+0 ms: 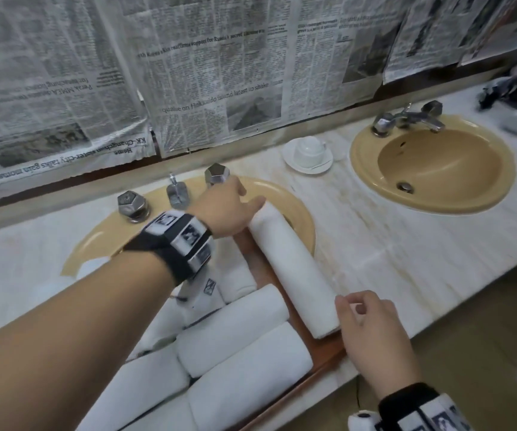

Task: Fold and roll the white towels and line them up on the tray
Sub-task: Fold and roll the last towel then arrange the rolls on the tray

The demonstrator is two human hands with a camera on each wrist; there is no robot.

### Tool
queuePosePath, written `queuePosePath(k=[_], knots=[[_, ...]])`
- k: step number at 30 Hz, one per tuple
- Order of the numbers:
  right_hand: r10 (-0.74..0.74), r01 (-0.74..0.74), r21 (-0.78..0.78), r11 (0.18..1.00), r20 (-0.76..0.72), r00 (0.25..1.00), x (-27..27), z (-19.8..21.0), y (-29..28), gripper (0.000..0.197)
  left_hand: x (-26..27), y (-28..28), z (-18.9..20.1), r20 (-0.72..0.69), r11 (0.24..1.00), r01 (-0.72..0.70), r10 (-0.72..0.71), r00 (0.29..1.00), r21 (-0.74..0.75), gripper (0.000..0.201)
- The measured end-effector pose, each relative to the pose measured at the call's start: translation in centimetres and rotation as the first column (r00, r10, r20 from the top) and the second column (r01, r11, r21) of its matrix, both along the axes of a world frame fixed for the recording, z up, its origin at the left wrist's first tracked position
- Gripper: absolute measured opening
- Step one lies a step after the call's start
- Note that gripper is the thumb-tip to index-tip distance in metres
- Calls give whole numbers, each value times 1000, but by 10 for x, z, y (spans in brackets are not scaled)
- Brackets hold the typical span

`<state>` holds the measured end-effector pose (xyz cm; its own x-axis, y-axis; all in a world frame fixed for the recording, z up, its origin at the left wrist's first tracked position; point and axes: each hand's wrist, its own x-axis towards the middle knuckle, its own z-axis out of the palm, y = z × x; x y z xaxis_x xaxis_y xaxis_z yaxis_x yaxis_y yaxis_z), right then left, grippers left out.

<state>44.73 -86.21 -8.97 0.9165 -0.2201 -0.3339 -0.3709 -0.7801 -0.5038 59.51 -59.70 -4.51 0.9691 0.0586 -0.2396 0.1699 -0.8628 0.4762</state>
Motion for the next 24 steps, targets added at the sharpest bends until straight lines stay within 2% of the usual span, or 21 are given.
queuePosePath(k=[3,6,8,11,13,16,19,21,24], knots=[[80,-79,26,997,-61,995,22,10,-9,35,-67,52,27,123,987,-151,157,980,-58,41],[177,-172,65,983,-85,981,52,24,-4,40,-143,98,36,155,923,-377,384,910,-75,35],[253,-245,80,966,-110,961,73,29,4,52,-189,125,29,116,859,-507,512,851,-70,37],[340,-324,109,940,-196,920,103,25,17,80,-242,154,-4,-44,768,-640,639,768,-29,59],[337,-305,157,939,-263,904,117,21,27,90,-263,161,-26,-138,742,-670,660,738,-36,74],[351,-293,213,932,-331,876,125,14,37,82,-275,167,-46,-200,696,-713,690,696,-82,93],[371,-311,214,926,-369,852,125,10,43,82,-275,177,-53,-270,667,-744,709,652,-43,112],[372,-309,221,925,-368,852,122,8,46,73,-276,182,-57,-365,680,-732,672,644,-42,111],[362,-294,231,928,-363,859,116,10,49,62,-278,183,-61,-456,659,-734,610,648,-163,105]])
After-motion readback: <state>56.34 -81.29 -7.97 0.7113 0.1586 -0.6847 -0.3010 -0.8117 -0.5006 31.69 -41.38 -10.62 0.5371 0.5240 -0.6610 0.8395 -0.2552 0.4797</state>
